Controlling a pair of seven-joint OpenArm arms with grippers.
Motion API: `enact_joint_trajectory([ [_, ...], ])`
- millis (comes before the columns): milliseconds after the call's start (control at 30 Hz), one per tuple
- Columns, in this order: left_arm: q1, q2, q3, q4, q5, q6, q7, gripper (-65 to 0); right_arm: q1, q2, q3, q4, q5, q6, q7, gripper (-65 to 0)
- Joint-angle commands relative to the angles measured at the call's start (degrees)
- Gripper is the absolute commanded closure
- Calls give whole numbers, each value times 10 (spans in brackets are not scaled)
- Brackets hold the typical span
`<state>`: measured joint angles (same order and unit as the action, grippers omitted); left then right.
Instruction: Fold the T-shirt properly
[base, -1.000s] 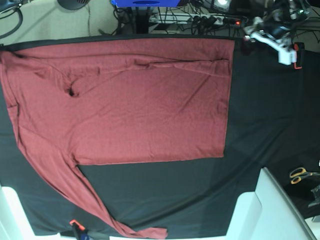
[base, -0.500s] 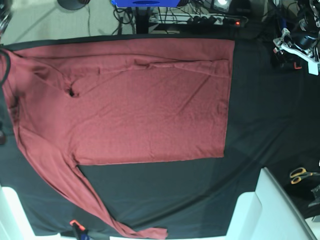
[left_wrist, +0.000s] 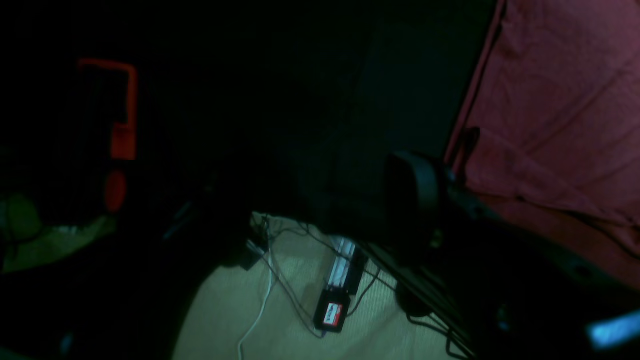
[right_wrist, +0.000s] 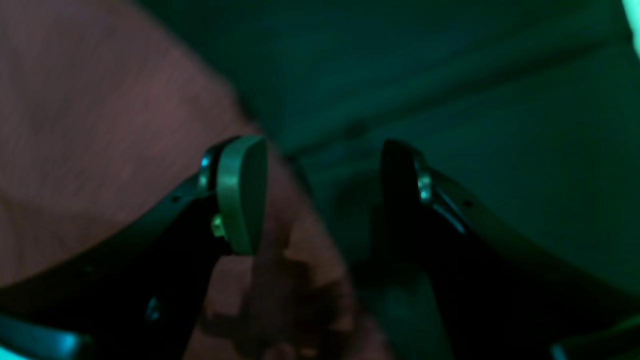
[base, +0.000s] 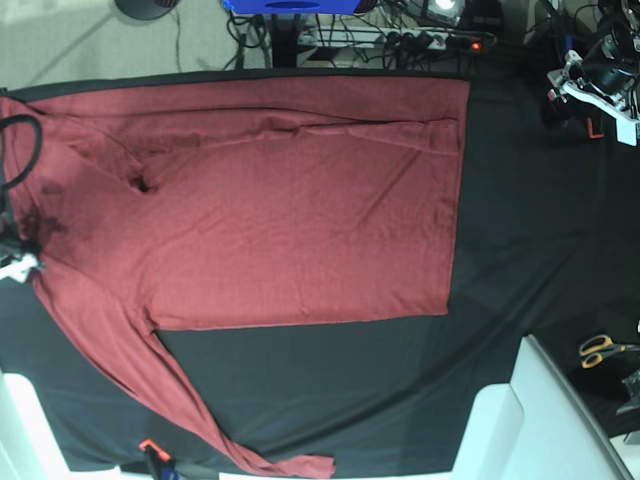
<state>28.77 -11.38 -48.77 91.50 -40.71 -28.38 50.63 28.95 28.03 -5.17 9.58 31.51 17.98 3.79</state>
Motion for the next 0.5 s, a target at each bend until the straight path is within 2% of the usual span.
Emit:
enact_joint_trajectory([
  [0, 3, -9, -3, 7, -8, -1, -8, -392, 10, 15, 0, 8, 5, 1, 14, -342],
  [467, -1, -8, -2, 5, -8, -1, -8, -392, 6, 0, -1, 9, 2, 2, 13, -323],
])
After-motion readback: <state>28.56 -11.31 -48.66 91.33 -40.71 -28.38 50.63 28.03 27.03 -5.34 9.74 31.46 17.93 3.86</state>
